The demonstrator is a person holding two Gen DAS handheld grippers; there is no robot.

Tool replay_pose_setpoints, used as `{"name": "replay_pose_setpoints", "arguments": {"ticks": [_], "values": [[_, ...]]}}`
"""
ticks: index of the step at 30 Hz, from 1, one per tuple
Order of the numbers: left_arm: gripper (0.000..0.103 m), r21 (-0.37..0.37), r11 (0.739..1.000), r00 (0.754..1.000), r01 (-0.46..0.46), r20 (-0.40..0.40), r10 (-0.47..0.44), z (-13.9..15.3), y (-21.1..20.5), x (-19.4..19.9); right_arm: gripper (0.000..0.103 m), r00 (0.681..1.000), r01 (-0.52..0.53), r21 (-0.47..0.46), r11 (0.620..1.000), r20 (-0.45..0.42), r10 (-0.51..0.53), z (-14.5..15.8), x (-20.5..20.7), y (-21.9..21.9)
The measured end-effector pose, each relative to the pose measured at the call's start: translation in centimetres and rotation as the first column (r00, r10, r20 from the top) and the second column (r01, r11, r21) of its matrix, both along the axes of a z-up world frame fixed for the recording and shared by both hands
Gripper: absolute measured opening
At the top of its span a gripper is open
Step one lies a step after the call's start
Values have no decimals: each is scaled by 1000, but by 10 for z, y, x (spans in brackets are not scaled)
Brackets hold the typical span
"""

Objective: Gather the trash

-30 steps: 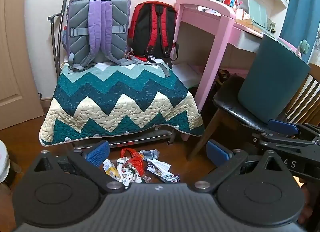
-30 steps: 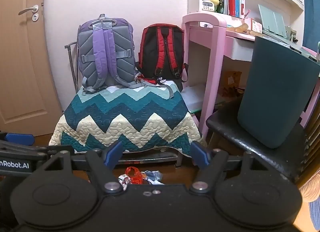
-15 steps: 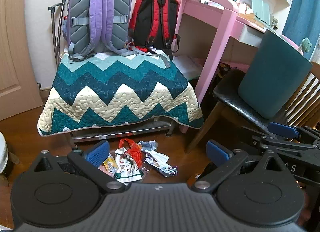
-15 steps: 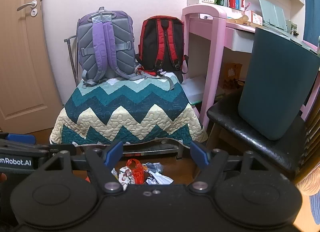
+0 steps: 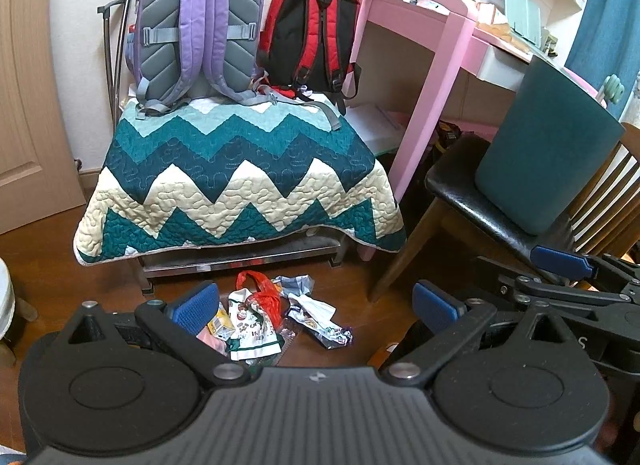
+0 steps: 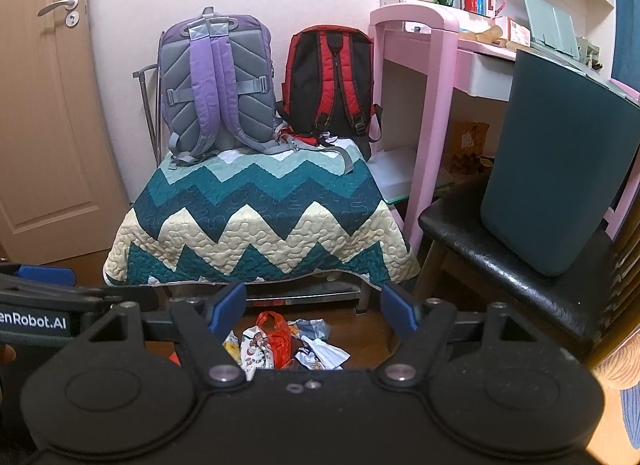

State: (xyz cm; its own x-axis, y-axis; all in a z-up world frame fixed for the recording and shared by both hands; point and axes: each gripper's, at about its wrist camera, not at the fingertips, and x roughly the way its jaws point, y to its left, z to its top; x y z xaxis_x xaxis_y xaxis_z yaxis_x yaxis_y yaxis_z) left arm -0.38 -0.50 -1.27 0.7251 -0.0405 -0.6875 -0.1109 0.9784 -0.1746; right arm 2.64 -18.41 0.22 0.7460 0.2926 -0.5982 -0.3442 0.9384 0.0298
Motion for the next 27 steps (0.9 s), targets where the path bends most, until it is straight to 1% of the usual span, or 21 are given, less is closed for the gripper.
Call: {"name": "replay_pose_setpoints", "arguments": {"ticks": [27], "values": [[103,-7,1000,1000,1,-9,-2,0,1,0,75,1000,1,1,1000,3,-1,-3,-2,-1]]}}
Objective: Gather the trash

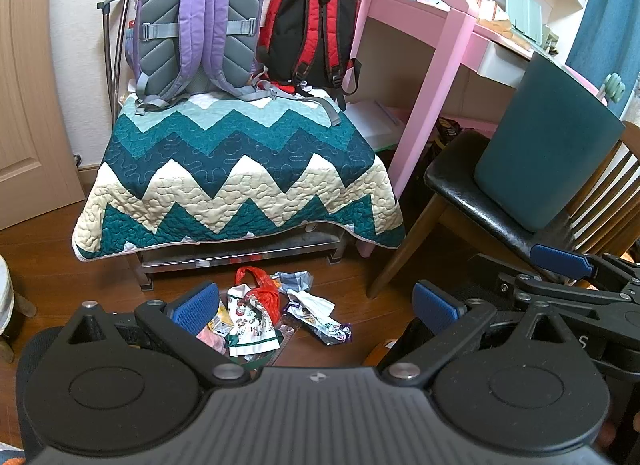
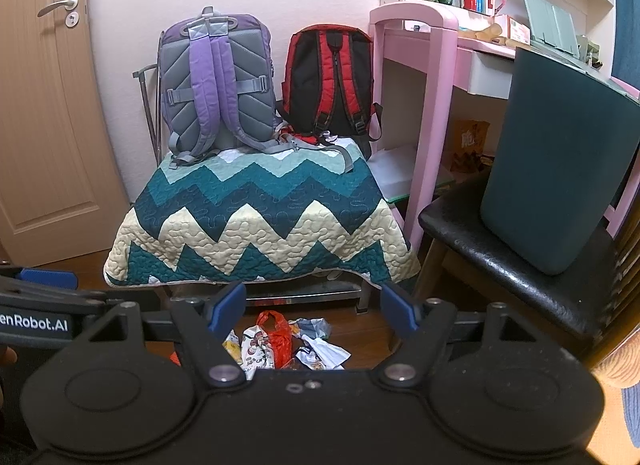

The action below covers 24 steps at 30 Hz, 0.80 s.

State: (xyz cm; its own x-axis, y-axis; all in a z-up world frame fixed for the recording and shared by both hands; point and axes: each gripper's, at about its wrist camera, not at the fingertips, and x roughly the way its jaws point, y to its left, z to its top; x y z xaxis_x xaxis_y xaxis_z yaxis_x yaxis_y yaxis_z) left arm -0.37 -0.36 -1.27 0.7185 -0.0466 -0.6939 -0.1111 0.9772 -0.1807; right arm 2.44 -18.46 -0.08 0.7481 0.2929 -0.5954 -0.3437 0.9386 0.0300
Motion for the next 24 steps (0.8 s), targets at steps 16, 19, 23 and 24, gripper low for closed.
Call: {"name": "replay_pose_setpoints", "arguments": {"ticks": [16,19,23,24], "values": [[103,-11,1000,1000,-19,-25,18,-4,11,9,75,999,-12,9,1000,-31,12,-5,13,4],[103,-18,1000,999,-25,-43,24,-7,16,17,75,999,-34,2,999,-39,34,-9,20,8],[103,-28,999,997,-42,-67,40,-16,27,32,75,996,-68,-21,997,-54,67,-19,34,16],[103,-31,998,996,-48,-76,45,-19,30,36,75,996,-78,-29,997,-56,76,-22,39,19]]}}
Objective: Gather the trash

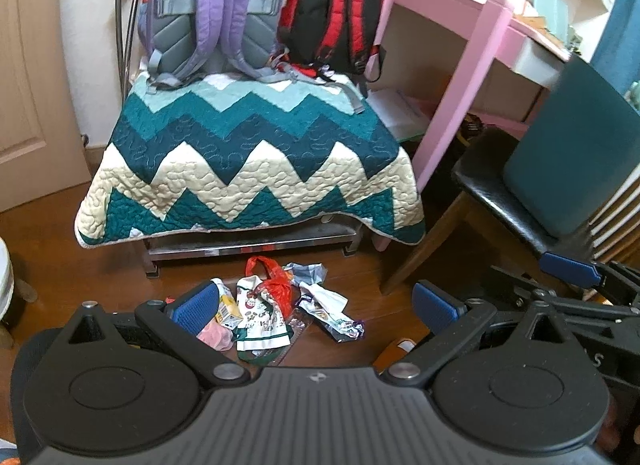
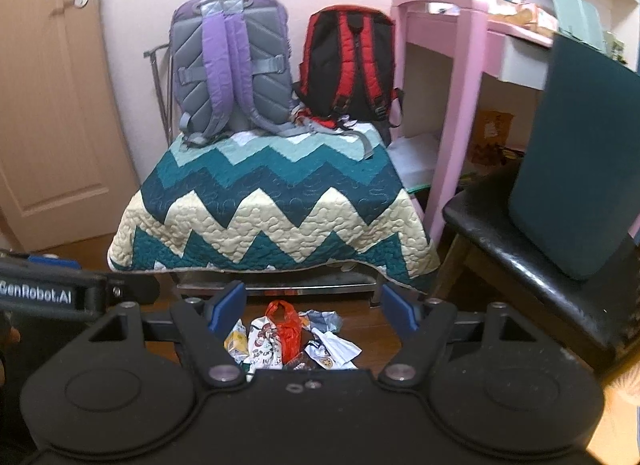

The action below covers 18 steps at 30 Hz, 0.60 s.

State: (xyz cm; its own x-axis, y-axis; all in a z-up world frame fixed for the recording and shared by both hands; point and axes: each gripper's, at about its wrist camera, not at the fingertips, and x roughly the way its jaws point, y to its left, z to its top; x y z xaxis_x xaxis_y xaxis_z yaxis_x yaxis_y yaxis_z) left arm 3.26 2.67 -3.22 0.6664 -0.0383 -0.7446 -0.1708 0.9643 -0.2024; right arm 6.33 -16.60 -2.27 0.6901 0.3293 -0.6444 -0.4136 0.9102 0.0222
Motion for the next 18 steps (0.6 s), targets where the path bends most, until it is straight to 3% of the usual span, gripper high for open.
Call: {"name": "replay_pose_setpoints", "arguments": {"ticks": [3,8,13,18], "values": [[103,5,1000,1000,-6,-24,6,-11,10,17,75,999,-35,-24,999,-9,35,-12,21,9],[103,25,996,994,-87,-65,88,-36,48,53,75,989,-112,-44,993,-102,107,-40,79,25],[103,60,978,969,-199,-135,206,-75,96,90,75,979,-124,-60,990,-172,112,-77,141,38],[103,57,971,943,-232,-230,239,-123,129,128,75,955,-119,-65,991,-282,96,-129,194,50]]}}
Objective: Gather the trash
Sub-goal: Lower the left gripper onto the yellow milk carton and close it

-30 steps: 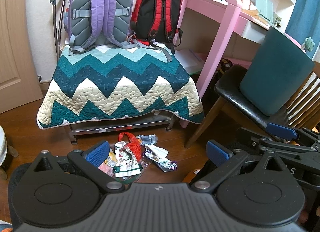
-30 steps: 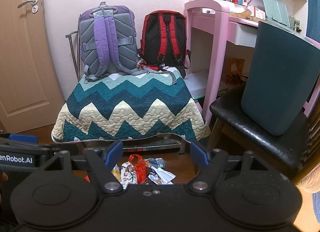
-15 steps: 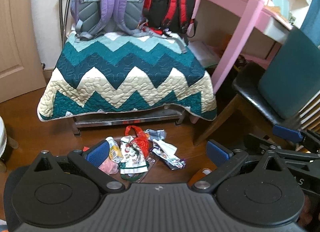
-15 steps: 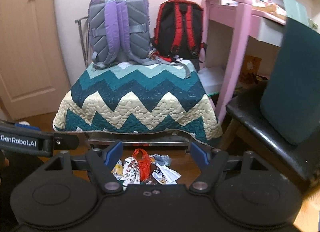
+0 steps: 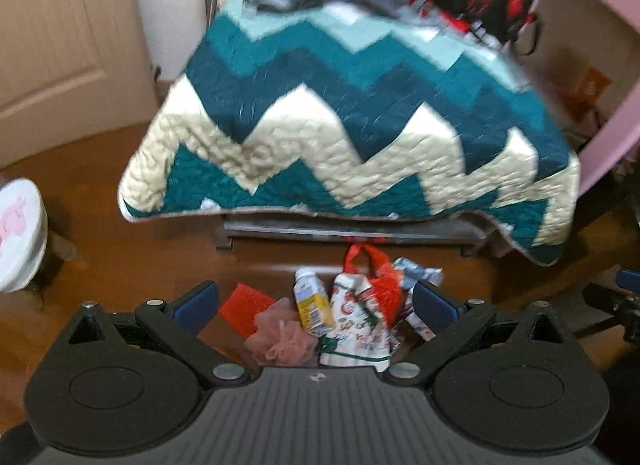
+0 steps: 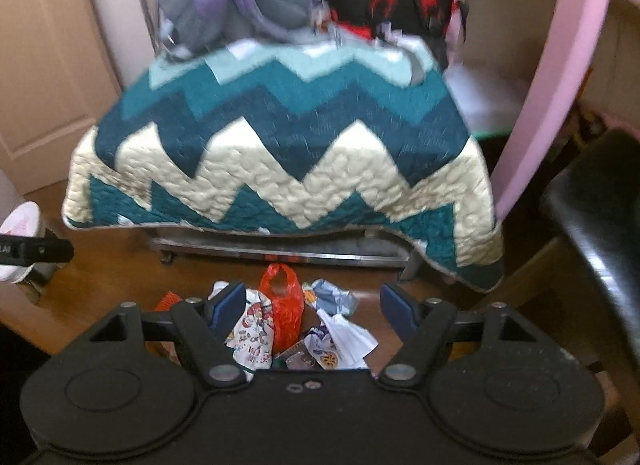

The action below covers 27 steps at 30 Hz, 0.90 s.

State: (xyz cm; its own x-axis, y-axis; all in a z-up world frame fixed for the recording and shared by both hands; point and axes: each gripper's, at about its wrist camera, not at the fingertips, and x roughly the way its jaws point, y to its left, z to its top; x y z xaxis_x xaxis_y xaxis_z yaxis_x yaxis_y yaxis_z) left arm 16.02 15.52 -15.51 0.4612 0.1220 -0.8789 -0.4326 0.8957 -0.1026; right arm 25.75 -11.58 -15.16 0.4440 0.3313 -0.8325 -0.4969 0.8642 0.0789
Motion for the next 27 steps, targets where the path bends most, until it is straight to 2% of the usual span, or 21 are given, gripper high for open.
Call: {"name": "replay_pose_setpoints", "arguments": {"ticks": [3,7,10,14,17,21,27], "values": [[103,-15,1000,998,1,-63,-2,-32,9,23,73,998,13,-29,999,-64,-15,-39,27,9],[103,-74,997,992,-5,-125,-5,-80,16,53,73,984,13,-65,998,-176,-25,-91,54,18],[103,-107,994,983,-28,-184,8,-119,18,78,72,967,-52,-106,993,-253,24,-133,63,25],[103,-144,988,962,-51,-273,10,-172,23,99,72,948,-164,-194,967,-303,100,-179,61,36],[103,-185,975,935,-120,-351,49,-213,35,111,71,930,-244,-148,958,-317,188,-195,57,53],[103,-232,950,915,-211,-390,108,-255,54,124,71,908,-319,-56,946,-305,288,-208,55,85],[101,-258,933,900,-251,-418,127,-306,68,140,70,891,-362,-58,930,-317,327,-251,59,113]]}}
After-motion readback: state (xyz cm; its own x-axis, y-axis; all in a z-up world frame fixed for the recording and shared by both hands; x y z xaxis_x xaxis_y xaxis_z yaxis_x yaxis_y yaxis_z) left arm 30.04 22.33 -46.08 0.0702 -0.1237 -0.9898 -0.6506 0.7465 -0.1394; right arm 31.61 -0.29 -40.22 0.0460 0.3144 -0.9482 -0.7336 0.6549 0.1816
